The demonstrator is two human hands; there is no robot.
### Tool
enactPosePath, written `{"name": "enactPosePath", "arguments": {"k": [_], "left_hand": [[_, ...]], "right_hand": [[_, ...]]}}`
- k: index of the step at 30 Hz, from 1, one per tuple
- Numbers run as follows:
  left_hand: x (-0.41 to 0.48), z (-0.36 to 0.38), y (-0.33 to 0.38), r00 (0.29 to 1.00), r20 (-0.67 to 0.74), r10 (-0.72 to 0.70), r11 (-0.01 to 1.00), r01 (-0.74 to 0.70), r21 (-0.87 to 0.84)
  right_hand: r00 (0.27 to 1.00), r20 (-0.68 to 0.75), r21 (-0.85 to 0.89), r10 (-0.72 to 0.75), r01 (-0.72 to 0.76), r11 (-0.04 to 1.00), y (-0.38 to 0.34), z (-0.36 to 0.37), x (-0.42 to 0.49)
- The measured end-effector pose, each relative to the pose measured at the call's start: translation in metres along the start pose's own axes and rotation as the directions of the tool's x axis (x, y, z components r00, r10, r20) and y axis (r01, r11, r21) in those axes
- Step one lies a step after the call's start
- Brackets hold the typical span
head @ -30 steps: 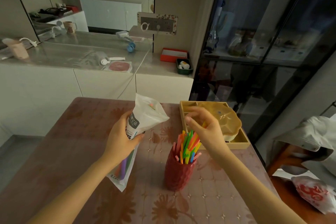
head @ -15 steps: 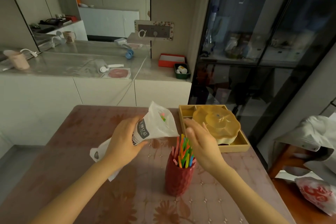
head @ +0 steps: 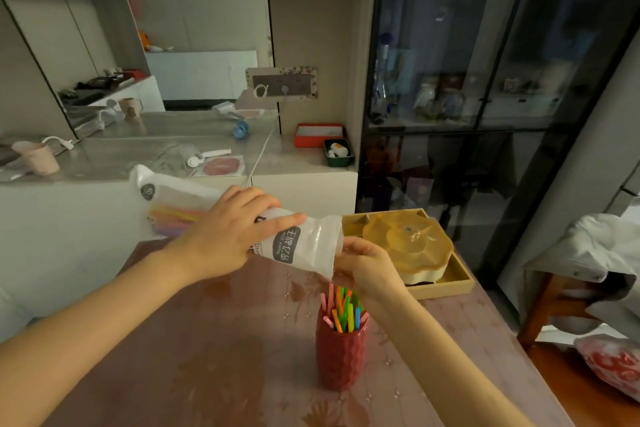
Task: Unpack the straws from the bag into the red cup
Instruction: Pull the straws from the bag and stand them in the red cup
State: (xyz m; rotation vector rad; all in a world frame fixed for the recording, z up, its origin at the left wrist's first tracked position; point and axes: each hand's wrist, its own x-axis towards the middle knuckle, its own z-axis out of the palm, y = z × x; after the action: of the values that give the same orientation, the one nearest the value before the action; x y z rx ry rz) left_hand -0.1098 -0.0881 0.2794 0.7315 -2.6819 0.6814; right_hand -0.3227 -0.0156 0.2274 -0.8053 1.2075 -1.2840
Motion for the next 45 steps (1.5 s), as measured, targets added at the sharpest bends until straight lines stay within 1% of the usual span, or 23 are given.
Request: {"name": "enactPosePath", "arguments": {"k": [2,4,6,9,12,15,18,19,21,23,26,28,30,31,33,35,38,40,43,45], "left_hand": [[0.005,-0.009,-0.004,0.998,0.039,0.051,0.997,-0.054,0.057],[0.013,-0.02,-0.008,0.992,0.075,0.105,0.987,-0.114,0.115],[0.026,-0.035,-0.011,0.978,0.113,0.175,0.965,-0.193,0.175],[0.048,-0.057,-0.012,0.935,0.175,0.31,0.891,-0.349,0.291],[0.067,-0.073,-0.011,0.869,0.231,0.438,0.786,-0.495,0.372],[0.078,-0.076,-0.004,0.803,0.29,0.521,0.683,-0.596,0.423],[0.081,-0.073,0.004,0.77,0.334,0.544,0.644,-0.638,0.422],[0.08,-0.073,0.005,0.776,0.325,0.541,0.649,-0.631,0.425],[0.078,-0.072,0.004,0.814,0.31,0.491,0.696,-0.58,0.424],[0.071,-0.067,0.0,0.861,0.328,0.388,0.771,-0.499,0.395],[0.055,-0.059,-0.006,0.893,0.387,0.231,0.891,-0.354,0.285],[0.042,-0.052,-0.006,0.937,0.283,0.203,0.932,-0.274,0.237],[0.026,-0.041,-0.006,0.978,0.134,0.16,0.966,-0.183,0.184],[0.019,-0.035,-0.005,0.987,0.089,0.131,0.979,-0.143,0.144],[0.005,-0.021,0.001,0.997,0.041,0.058,0.996,-0.061,0.065],[-0.009,-0.006,0.009,0.998,0.028,-0.054,0.997,0.055,-0.063],[-0.027,0.014,0.024,0.982,0.031,-0.189,0.959,0.191,-0.209],[-0.036,0.024,0.032,0.968,0.024,-0.249,0.933,0.246,-0.264],[-0.044,0.033,0.04,0.934,0.06,-0.353,0.875,0.352,-0.333],[-0.049,0.038,0.041,0.915,0.068,-0.397,0.845,0.394,-0.362]], "right_hand": [[0.985,0.107,0.185,0.132,-0.15,0.971,0.0,0.001,0.001],[0.947,0.24,0.427,0.214,-0.3,0.853,0.001,0.002,0.002],[0.912,0.312,0.571,0.266,-0.404,0.714,0.002,0.003,0.002],[0.875,0.377,0.667,0.305,-0.485,0.566,0.003,0.009,0.006],[0.85,0.449,0.722,0.274,-0.526,0.449,0.001,0.018,0.01],[0.822,0.524,0.734,0.224,-0.569,0.37,0.0,0.022,0.01],[0.817,0.525,0.745,0.241,-0.577,0.333,0.002,0.021,0.009],[0.825,0.498,0.751,0.267,-0.564,0.343,0.004,0.019,0.01],[0.848,0.42,0.759,0.323,-0.523,0.388,0.007,0.014,0.011],[0.872,0.342,0.773,0.35,-0.473,0.423,0.008,0.008,0.011],[0.914,0.236,0.809,0.33,-0.373,0.454,0.004,0.001,0.007],[0.941,0.187,0.825,0.281,-0.306,0.475,0.001,-0.001,0.007],[0.961,0.133,0.817,0.242,-0.245,0.523,-0.001,-0.002,0.008],[0.967,0.114,0.811,0.226,-0.222,0.542,-0.001,-0.002,0.008],[0.981,0.08,0.805,0.179,-0.17,0.569,0.001,0.001,0.008],[0.992,-0.002,0.762,0.124,-0.079,0.643,0.003,0.004,0.009],[0.984,-0.18,0.587,0.008,0.101,0.803,0.005,0.007,0.013],[0.974,-0.223,0.485,-0.05,0.156,0.861,0.001,0.008,0.014],[0.96,-0.25,0.32,-0.127,0.206,0.925,-0.008,0.002,0.015],[0.942,-0.267,0.204,-0.201,0.259,0.944,-0.014,-0.006,0.014]]}}
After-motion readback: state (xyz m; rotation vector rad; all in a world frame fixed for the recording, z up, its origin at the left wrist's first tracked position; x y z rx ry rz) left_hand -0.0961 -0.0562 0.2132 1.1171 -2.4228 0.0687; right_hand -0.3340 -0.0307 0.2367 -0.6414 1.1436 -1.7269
